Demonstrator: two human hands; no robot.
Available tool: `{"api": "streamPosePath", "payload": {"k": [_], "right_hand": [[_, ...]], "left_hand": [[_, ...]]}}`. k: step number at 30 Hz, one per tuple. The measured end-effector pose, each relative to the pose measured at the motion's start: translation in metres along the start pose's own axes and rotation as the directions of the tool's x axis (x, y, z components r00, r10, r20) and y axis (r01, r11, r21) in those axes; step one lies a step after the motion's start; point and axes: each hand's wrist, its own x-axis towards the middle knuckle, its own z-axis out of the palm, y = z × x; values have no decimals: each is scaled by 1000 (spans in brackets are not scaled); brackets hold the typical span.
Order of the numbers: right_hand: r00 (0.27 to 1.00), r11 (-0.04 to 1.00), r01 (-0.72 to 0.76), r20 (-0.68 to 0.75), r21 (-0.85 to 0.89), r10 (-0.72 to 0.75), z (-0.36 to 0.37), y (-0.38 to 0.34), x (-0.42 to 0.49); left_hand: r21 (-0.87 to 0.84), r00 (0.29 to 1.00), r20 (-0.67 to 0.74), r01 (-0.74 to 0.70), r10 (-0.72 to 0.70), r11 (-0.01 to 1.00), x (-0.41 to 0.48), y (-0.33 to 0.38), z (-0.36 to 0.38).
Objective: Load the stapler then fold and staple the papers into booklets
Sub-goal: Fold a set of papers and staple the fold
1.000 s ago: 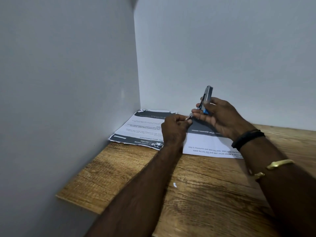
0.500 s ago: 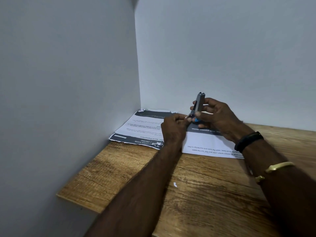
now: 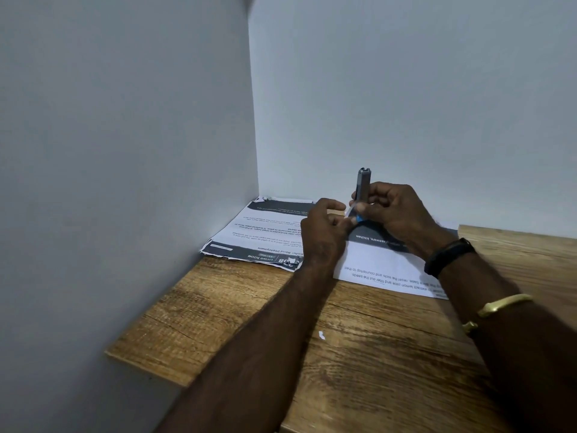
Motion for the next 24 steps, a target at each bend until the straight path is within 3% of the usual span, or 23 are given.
{"api": "streamPosePath", "payload": {"k": [10,16,19,24], "right_hand": [[993,995,-98,-59,24,100,5,4,-1],[951,995,-96,-296,13,95,-7,-13,-5],[961,957,-233,-190,-172,199,-23,-20,-21],[914,771,-389,-106,-505,392,-29,-25,-57]], "left_hand": [[37,997,67,-30,27,999,-1,-1,0],[92,996,-60,67,-61,994,7,-3,-7],[120,988,-153,28,-10,992,10,-5,-9],[132,989,-150,32,-12,991,5,-5,-4]]}}
